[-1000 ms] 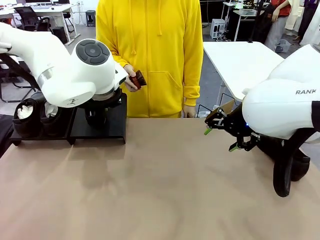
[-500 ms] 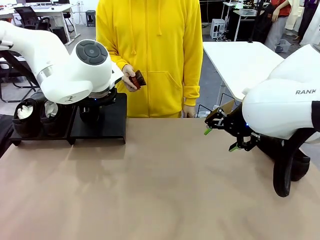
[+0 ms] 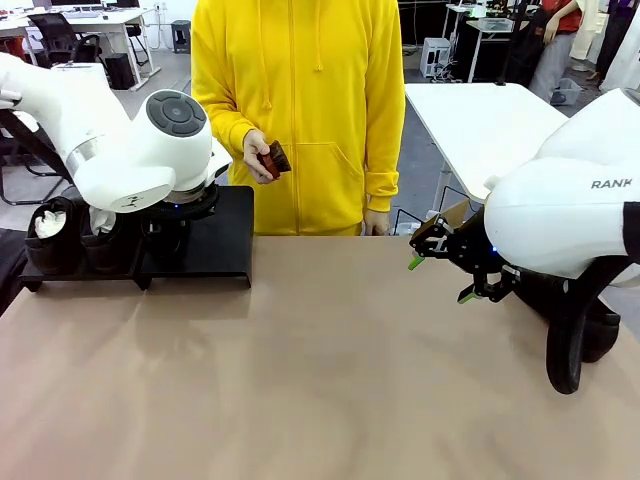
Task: Organize the shoes by placing them on the stand.
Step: Place the Shoe from the middle of the table onto the Shoes Stand, then pick up one Shoe and place it in the middle of the table.
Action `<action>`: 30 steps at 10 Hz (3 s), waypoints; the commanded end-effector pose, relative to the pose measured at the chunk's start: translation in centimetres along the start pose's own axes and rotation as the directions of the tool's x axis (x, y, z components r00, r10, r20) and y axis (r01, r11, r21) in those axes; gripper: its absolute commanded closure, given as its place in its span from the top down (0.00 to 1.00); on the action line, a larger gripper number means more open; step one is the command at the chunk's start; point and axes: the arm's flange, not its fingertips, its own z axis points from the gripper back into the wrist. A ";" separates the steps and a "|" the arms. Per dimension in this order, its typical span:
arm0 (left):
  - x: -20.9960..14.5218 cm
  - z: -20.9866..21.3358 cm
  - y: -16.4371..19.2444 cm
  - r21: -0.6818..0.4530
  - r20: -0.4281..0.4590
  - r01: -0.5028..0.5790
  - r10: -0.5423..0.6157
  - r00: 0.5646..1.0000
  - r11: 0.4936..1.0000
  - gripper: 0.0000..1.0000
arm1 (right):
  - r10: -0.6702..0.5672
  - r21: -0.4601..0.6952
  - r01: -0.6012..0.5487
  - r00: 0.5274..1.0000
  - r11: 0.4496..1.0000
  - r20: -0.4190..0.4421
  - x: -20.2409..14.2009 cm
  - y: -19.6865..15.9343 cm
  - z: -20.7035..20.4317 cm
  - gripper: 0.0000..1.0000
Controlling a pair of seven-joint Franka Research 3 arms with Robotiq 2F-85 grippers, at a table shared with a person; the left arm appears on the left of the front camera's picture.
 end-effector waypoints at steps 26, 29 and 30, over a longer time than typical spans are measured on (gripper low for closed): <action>1.4 13.9 -0.2 -0.170 0.270 -0.160 0.202 0.942 0.972 1.00 | 0.089 -0.058 -0.090 0.996 0.994 -0.033 1.4 0.2 0.0 1.00; -1.7 18.1 -1.2 -0.345 -0.156 -0.100 0.047 0.987 0.933 1.00 | 0.324 -0.152 -0.338 0.940 0.929 -0.109 8.4 -2.5 0.9 1.00; -2.4 18.5 -1.4 -0.400 -0.229 -0.098 0.004 0.973 0.911 1.00 | 0.367 -0.155 -0.388 0.918 0.908 -0.148 9.7 -3.8 1.3 1.00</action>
